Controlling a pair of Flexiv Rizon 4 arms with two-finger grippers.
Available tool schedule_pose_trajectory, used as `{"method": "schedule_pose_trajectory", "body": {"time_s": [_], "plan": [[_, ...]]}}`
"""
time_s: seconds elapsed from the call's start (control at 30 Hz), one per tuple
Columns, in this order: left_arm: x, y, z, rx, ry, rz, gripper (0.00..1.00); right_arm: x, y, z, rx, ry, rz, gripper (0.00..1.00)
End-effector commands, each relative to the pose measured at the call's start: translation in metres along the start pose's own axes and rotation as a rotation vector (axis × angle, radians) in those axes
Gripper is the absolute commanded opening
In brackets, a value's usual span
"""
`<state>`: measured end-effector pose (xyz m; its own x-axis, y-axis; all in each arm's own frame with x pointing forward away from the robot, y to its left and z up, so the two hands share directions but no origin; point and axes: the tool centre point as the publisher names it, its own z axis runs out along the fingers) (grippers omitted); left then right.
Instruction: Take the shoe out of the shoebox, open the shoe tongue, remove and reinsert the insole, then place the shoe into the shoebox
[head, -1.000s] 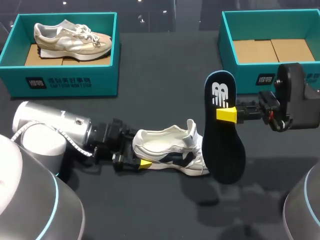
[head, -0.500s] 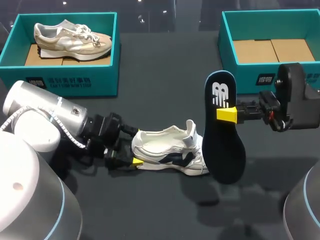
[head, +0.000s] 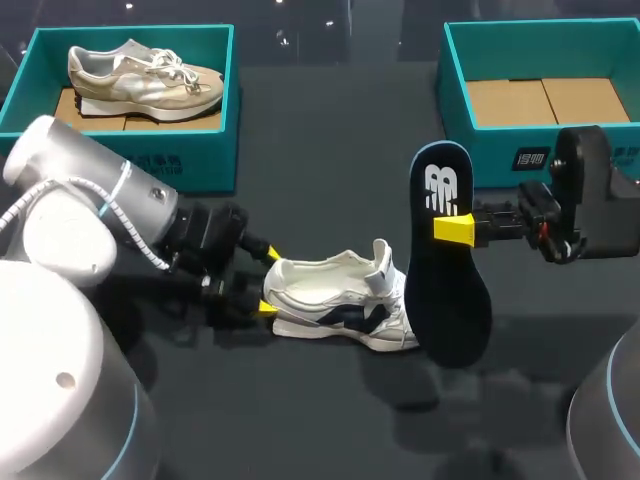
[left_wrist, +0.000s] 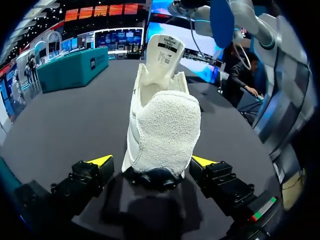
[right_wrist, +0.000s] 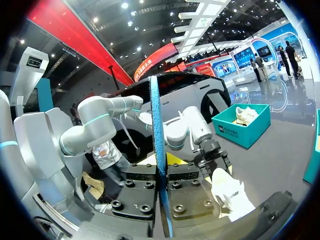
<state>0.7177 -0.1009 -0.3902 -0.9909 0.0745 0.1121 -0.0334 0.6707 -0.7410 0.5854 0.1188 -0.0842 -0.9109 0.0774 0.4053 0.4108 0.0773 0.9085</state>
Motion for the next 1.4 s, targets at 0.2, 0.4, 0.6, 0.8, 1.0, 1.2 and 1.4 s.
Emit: {"method": "schedule_pose_trajectory", "body": {"time_s": [0.2, 0.4, 0.6, 0.8, 1.0, 1.2, 1.4], "plan": [[0.001, -0.01, -0.013, -0.258, -0.004, -0.025, 1.0, 0.004, -0.002, 0.0, -0.002, -0.007, 0.0, 0.0], [0.001, -0.01, -0.013, -0.258, -0.004, -0.025, 1.0, 0.004, -0.002, 0.0, -0.002, -0.007, 0.0, 0.0], [0.002, -0.023, -0.014, -0.376, -0.017, -0.049, 1.0, 0.004, -0.002, 0.0, -0.002, -0.007, 0.0, 0.0], [0.004, -0.038, -0.019, -0.475, -0.018, -0.067, 1.0, 0.004, -0.002, 0.0, -0.002, -0.007, 0.0, 0.0], [0.008, -0.046, -0.019, -0.553, -0.022, -0.03, 1.0, 0.004, -0.002, 0.0, -0.002, -0.007, 0.0, 0.0], [0.013, -0.046, -0.016, -0.6, -0.005, 0.001, 1.0, 0.004, -0.002, 0.0, -0.002, -0.007, 0.0, 0.0], [0.013, -0.045, -0.015, -0.619, -0.009, 0.011, 1.0, 0.004, -0.002, 0.0, -0.002, -0.007, 0.0, 0.0]]}}
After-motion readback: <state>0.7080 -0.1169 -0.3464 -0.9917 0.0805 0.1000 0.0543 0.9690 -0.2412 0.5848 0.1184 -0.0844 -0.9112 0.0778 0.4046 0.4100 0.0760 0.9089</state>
